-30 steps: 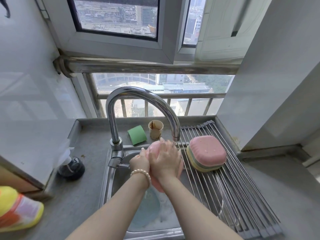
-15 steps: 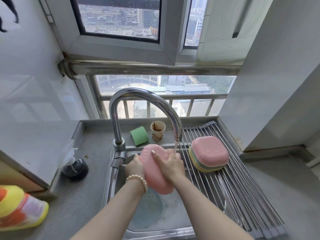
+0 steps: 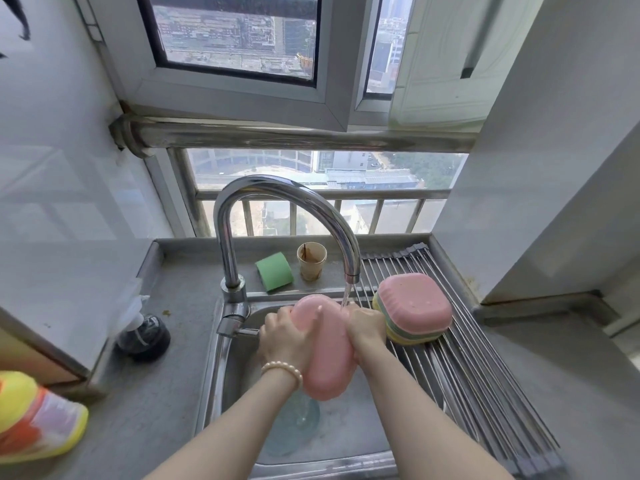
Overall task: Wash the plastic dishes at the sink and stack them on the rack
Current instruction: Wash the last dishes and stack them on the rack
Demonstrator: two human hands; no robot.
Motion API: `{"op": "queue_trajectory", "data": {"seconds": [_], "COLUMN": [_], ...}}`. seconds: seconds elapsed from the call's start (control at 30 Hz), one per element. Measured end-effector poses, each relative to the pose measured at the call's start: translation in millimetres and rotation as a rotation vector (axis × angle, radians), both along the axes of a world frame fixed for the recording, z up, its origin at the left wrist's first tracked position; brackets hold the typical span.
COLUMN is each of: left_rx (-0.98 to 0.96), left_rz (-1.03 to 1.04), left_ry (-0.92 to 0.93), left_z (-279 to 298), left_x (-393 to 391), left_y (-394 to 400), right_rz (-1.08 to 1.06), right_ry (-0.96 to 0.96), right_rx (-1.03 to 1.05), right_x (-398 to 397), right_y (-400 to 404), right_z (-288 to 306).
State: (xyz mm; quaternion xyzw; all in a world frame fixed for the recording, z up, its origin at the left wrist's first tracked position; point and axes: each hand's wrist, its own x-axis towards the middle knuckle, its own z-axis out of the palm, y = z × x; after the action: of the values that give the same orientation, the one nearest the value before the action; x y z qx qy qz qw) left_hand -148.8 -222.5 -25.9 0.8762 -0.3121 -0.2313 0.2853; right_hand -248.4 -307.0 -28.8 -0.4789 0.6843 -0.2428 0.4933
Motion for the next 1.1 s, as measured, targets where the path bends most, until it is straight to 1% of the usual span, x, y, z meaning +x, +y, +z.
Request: {"op": "queue_trajectory", "data": {"seconds": [0.07, 0.13, 0.17, 0.2, 0.27, 0.33, 0.37, 0.43, 0.47, 0.57, 0.63, 0.73, 0.83, 0.87, 0.93, 0.97, 1.0, 1.03, 1.07, 1.1], "left_rx": [0.058, 0.052, 0.041, 0.040, 0.046, 0.069, 0.060, 0.015, -0.016, -0.091, -0.141, -0.191, -0.262, -0.277, -0.292, -0.296, -0.295, -0.290, -0.288, -0.286], "left_rz": [-0.175, -0.281, -0.315, -0.331, -0.325, -0.271, -0.215, -0.070, 0.006, 0.205, 0.319, 0.398, 0.415, 0.417, 0.403, 0.393, 0.387, 0.392, 0.410, 0.440], "left_ry": [-0.155, -0.258, -0.282, -0.265, -0.136, 0.063, 0.155, 0.300, 0.365, 0.511, 0.586, 0.600, 0.530, 0.506, 0.479, 0.478, 0.479, 0.490, 0.514, 0.553], "left_z": [0.5, 6.4, 9.6, 11.3, 16.6, 20.7, 21.7, 21.1, 19.8, 14.0, 8.9, 7.5, 7.8, 9.4, 10.8, 10.7, 9.8, 8.3, 5.9, 5.5], "left_x": [-10.3, -18.3, -20.4, -20.1, -13.7, -4.4, -0.1, 4.9, 5.6, 5.1, 5.8, 2.6, -2.5, -4.0, -4.2, -4.2, -5.1, -6.6, -8.6, -10.6], "left_y": [-0.7, -4.2, -8.2, -12.8, -22.6, -30.5, -32.3, -34.1, -34.4, -35.5, -33.1, -26.5, -23.2, -23.0, -23.4, -23.0, -21.6, -20.2, -19.3, -19.5], "right_rz": [0.081, 0.169, 0.191, 0.216, 0.312, 0.377, 0.416, 0.391, 0.397, 0.493, 0.548, 0.572, 0.578, 0.560, 0.450, 0.389, 0.354, 0.354, 0.329, 0.301], "right_ry": [0.032, 0.024, 0.023, 0.046, 0.119, 0.183, 0.201, 0.257, 0.327, 0.665, 0.756, 0.748, 0.694, 0.665, 0.514, 0.426, 0.379, 0.381, 0.393, 0.397], "right_rx": [-0.028, -0.046, -0.047, -0.062, -0.059, -0.097, -0.118, -0.196, -0.253, -0.432, -0.492, -0.436, -0.309, -0.283, -0.207, -0.129, -0.057, -0.026, -0.039, -0.101], "right_x": [-3.0, -7.5, -10.0, -11.8, -11.2, -11.9, -11.7, -8.7, -3.4, 17.2, 26.9, 27.8, 31.8, 32.6, 30.9, 27.6, 23.7, 20.5, 18.6, 18.5], "right_y": [0.6, 1.7, 0.8, -3.0, -8.3, -12.0, -11.3, -9.6, -6.8, 16.2, 36.6, 39.0, 20.8, 14.0, 2.2, -2.8, -6.6, -9.1, -9.5, -6.3], "right_z": [7.7, 15.9, 20.3, 20.1, 24.4, 21.3, 23.3, 24.2, 26.3, 29.7, 25.0, 17.8, 21.4, 23.6, 33.9, 39.4, 44.0, 45.9, 46.3, 44.3]}}
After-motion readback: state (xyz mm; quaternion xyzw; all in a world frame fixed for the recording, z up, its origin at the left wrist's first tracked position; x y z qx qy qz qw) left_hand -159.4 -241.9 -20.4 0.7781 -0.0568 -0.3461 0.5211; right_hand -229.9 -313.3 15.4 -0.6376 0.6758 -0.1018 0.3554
